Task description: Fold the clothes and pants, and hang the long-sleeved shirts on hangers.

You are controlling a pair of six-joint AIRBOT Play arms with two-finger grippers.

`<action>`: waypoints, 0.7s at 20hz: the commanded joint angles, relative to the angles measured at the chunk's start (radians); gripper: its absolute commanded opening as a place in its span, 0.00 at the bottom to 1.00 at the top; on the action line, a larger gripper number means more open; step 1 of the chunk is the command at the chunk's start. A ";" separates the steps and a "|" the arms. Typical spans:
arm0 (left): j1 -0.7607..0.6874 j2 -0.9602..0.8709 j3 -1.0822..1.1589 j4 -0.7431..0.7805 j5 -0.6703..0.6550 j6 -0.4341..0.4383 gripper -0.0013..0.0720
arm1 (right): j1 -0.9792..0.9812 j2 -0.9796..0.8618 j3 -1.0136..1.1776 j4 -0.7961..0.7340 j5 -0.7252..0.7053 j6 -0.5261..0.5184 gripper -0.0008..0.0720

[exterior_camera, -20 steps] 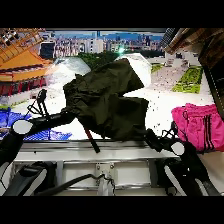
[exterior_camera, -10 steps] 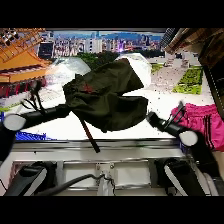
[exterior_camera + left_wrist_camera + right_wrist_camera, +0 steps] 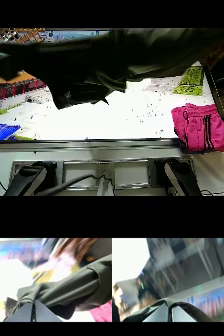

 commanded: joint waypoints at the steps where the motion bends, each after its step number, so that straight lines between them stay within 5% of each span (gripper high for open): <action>1: -0.011 0.023 0.226 -0.031 -0.118 -0.034 0.02 | -0.016 -0.009 0.248 -0.013 -0.001 -0.049 0.03; 8: -0.010 0.115 0.256 0.076 -0.202 -0.118 0.02 | -0.015 -0.043 0.391 -0.051 0.056 -0.074 0.03; 14: -0.010 -0.128 0.225 0.110 -0.291 -0.116 0.02 | -0.015 -0.355 0.391 0.063 0.123 -0.126 0.03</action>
